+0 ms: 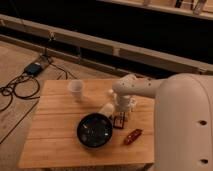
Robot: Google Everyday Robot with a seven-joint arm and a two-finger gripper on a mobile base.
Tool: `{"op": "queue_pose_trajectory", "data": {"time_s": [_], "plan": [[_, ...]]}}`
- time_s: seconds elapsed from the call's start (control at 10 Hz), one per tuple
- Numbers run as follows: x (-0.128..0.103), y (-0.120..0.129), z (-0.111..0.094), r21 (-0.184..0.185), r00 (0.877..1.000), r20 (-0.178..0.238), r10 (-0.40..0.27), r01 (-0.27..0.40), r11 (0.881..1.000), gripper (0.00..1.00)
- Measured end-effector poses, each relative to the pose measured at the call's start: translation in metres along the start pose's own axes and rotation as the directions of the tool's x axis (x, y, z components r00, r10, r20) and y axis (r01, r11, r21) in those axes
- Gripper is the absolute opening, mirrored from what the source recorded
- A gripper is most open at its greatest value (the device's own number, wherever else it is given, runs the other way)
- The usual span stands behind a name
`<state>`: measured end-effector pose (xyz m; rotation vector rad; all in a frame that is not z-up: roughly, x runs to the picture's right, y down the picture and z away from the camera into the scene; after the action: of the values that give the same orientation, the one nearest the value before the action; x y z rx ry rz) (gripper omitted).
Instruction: Place the eraser in the ceramic cup
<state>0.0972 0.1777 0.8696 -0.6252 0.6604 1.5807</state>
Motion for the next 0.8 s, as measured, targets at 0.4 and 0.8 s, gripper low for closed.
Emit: {"op": "queue_pose_trajectory", "data": {"time_s": [0.4,0.8], "plan": [[-0.005,-0.002,-0.002,-0.02,1.0,0.007,0.01,-0.01,1.0,0.22],[-0.009,-0.012,-0.01,-0.04,0.999,0.024,0.038,-0.037,0.999,0.0]]}}
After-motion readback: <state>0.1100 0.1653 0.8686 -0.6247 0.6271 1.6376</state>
